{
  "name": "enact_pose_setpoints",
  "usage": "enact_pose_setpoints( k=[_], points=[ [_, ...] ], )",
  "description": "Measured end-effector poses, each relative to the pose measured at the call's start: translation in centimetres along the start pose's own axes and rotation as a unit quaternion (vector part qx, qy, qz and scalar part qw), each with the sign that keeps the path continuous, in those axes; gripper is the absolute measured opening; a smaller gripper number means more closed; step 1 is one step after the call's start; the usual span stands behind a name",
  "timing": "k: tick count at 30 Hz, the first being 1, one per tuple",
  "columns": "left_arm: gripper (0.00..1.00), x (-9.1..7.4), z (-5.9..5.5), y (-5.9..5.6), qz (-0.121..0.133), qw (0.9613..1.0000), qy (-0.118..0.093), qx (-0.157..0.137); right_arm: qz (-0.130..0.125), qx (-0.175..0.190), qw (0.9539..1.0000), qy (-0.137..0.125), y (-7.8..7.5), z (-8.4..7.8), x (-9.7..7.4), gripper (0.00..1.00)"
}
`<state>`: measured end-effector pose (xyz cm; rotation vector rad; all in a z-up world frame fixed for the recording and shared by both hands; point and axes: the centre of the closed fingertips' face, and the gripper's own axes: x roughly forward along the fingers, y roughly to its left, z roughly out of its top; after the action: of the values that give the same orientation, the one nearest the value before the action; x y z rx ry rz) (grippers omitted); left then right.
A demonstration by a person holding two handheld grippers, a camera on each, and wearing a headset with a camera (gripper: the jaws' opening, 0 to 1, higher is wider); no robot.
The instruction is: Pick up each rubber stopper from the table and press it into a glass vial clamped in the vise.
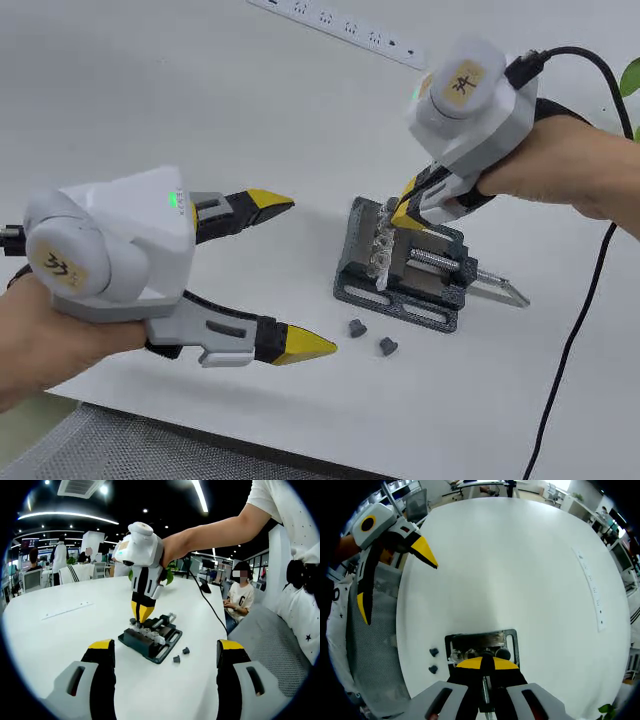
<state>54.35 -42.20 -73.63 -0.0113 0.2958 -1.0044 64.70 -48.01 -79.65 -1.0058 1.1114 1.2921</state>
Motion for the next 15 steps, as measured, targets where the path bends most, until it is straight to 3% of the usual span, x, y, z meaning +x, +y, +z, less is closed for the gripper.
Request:
enact_pose_setpoints(
  k=[15],
  points=[
    [0.82, 0.06, 0.15, -0.04, -0.001, 1.0000, 0.000, 0.001, 0.001, -0.007, 1.0000, -0.003, 0.25, 0.07, 0.06, 0.03]
  ],
)
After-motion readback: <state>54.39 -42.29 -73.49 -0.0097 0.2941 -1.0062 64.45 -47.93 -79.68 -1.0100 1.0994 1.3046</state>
